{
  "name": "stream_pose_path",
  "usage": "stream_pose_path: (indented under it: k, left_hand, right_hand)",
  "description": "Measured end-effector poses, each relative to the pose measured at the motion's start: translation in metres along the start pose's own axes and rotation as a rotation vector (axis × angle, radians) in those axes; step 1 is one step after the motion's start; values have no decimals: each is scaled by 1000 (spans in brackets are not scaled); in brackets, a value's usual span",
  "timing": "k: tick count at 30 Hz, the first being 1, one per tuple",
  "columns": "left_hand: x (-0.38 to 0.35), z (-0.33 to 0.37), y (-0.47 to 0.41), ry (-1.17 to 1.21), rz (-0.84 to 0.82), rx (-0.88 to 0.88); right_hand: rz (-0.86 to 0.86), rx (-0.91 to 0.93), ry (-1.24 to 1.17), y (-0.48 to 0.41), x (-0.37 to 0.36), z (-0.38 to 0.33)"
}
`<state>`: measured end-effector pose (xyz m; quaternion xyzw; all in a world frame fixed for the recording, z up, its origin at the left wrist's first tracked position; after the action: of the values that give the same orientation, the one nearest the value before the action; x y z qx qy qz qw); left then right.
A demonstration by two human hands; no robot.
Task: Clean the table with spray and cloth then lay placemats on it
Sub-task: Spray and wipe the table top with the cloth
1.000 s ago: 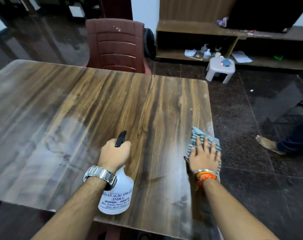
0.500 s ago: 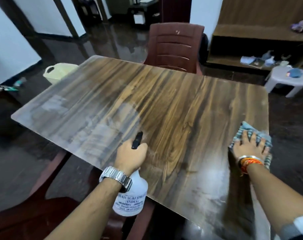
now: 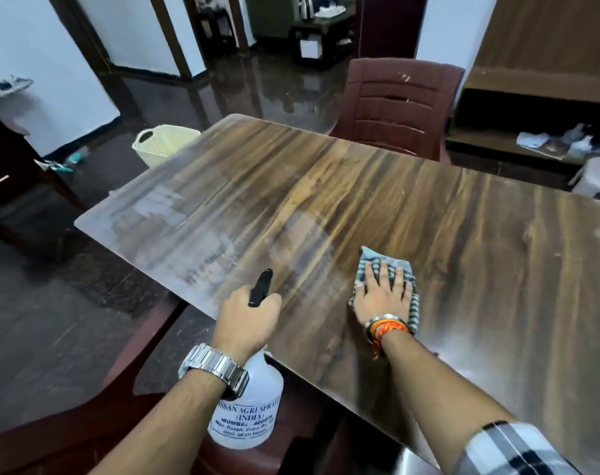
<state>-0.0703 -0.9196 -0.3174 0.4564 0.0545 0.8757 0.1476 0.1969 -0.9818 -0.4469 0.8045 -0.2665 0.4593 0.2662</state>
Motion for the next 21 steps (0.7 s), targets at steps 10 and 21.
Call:
stream_pose_path:
  k: [10,21]
  left_hand:
    - [96,-89,-76,3,-60,-54]
    - [151,-145,-99,117,-74,-45]
  right_hand:
    - [-146,384,101,24,-121,-238]
    - [242,-447,0,128,-49,-39]
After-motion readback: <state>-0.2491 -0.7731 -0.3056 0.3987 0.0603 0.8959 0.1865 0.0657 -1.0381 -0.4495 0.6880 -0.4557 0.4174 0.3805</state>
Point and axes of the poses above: each hand's wrist, its own y-axis away from the middle knuckle, its own x-axis out of the back of the hand, z = x × y, the point moved 9 cm from there along -y, towards the middle knuckle, and after that the axes turned 9 degrees about -y, right-handed, at the moved point
